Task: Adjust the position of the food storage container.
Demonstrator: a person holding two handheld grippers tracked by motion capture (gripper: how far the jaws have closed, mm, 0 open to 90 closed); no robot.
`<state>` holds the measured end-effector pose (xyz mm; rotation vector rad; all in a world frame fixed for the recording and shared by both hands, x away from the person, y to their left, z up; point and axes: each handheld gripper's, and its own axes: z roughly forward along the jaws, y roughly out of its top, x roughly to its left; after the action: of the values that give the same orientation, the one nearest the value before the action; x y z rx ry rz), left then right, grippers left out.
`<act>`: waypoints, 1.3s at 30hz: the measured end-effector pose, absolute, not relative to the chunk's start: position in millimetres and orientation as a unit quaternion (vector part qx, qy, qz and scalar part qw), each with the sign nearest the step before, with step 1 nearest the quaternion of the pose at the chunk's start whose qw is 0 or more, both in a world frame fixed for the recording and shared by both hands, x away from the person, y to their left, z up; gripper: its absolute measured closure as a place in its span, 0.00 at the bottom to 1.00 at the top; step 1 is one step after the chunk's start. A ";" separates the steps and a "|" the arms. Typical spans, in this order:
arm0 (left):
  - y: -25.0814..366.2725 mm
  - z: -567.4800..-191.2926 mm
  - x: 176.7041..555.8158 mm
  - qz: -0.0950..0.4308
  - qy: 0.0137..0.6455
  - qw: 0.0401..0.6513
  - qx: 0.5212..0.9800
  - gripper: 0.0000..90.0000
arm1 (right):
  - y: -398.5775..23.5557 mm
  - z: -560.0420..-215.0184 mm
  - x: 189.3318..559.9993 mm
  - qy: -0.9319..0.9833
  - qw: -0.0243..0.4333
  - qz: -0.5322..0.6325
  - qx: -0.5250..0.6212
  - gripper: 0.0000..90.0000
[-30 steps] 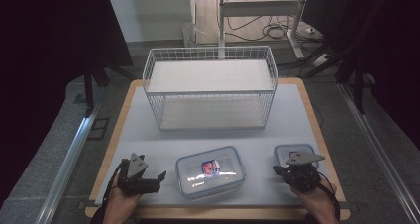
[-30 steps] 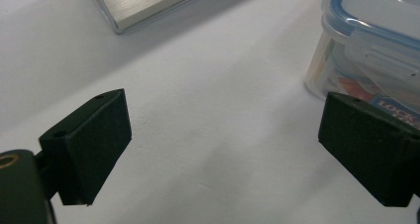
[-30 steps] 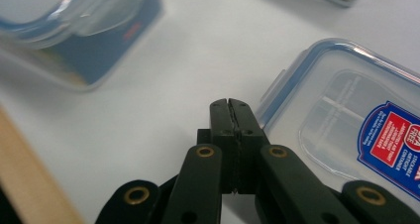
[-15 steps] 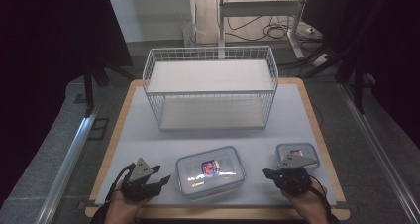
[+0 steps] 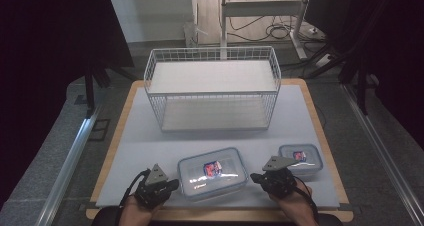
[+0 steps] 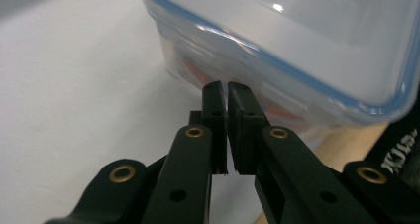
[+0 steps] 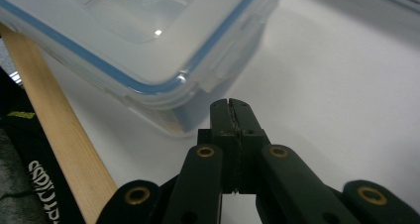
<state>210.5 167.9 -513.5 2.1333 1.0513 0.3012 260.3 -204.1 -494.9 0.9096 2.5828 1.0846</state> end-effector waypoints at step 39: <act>186.4 -510.5 224.1 0.173 0.402 0.372 0.818 0.19 | -235.6 -488.4 261.6 0.854 0.133 0.383 0.327 0.53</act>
<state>224.1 186.4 -510.5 2.0976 1.0301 0.4435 261.6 -235.6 -488.4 0.9477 2.4771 1.1112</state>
